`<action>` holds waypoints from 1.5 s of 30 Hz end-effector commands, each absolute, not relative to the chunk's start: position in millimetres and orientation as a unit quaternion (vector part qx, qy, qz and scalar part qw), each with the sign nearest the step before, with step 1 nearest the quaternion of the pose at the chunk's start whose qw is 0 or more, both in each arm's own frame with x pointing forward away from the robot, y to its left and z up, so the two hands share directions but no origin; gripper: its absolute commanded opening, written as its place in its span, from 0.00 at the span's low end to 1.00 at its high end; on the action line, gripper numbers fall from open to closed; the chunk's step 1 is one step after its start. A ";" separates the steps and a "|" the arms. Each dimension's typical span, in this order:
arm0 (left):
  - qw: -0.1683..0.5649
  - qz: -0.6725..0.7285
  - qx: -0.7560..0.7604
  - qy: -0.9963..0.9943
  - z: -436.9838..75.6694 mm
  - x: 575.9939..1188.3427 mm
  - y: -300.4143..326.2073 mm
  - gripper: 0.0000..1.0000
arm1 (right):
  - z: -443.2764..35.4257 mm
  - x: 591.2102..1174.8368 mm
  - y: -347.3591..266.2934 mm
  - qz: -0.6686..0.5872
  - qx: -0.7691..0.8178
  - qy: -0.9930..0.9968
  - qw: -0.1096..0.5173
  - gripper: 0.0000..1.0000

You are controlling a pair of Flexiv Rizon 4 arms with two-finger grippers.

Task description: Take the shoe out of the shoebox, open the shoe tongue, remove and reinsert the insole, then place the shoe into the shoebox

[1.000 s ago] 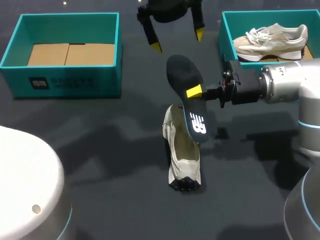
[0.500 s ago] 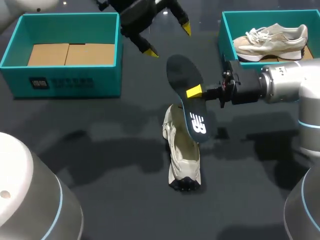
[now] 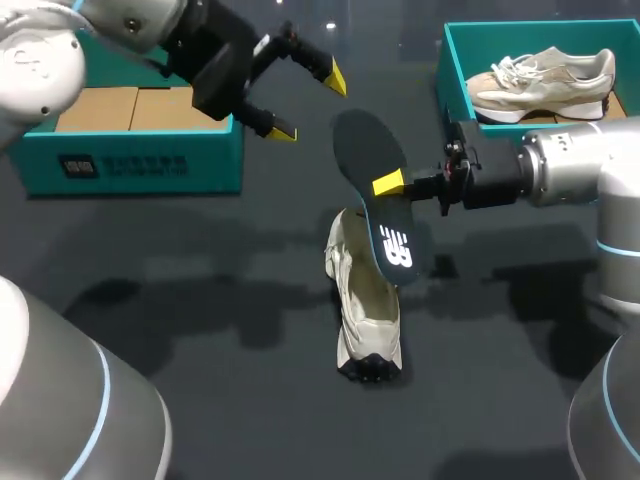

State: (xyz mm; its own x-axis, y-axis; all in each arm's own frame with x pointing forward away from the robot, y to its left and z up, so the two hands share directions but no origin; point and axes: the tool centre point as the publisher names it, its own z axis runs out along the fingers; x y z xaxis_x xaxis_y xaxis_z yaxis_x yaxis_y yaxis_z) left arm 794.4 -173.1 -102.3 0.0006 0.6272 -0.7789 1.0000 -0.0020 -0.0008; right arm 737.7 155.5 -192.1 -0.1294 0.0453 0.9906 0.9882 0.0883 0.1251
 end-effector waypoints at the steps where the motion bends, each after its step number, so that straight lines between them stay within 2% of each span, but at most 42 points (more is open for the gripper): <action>1: 0.439 -0.435 0.557 0.555 -108.1 791.6 -169.5 1.00 | -192.5 736.7 155.7 -0.496 -0.458 -0.564 0.474 0.00; 8: 0.435 -0.449 0.551 0.553 -112.4 791.1 -170.3 1.00 | -192.5 736.7 155.7 -0.496 -0.458 -0.564 0.474 0.00; 18: 0.504 -0.433 0.535 0.522 -142.7 781.3 -156.6 1.00 | -192.5 736.7 155.7 -0.496 -0.458 -0.564 0.474 0.00; 31: 0.504 -0.433 0.535 0.522 -142.7 781.3 -156.6 1.00 | -192.5 736.7 155.7 -0.496 -0.458 -0.564 0.474 0.00; 37: 0.521 -0.433 0.509 0.532 -171.9 784.6 -172.6 1.00 | -193.3 736.3 158.2 -0.494 -0.464 -0.563 0.473 0.00; 45: 0.548 -0.421 0.471 0.549 -179.5 785.0 -181.8 1.00 | -192.8 732.5 166.4 -0.490 -0.485 -0.552 0.468 0.00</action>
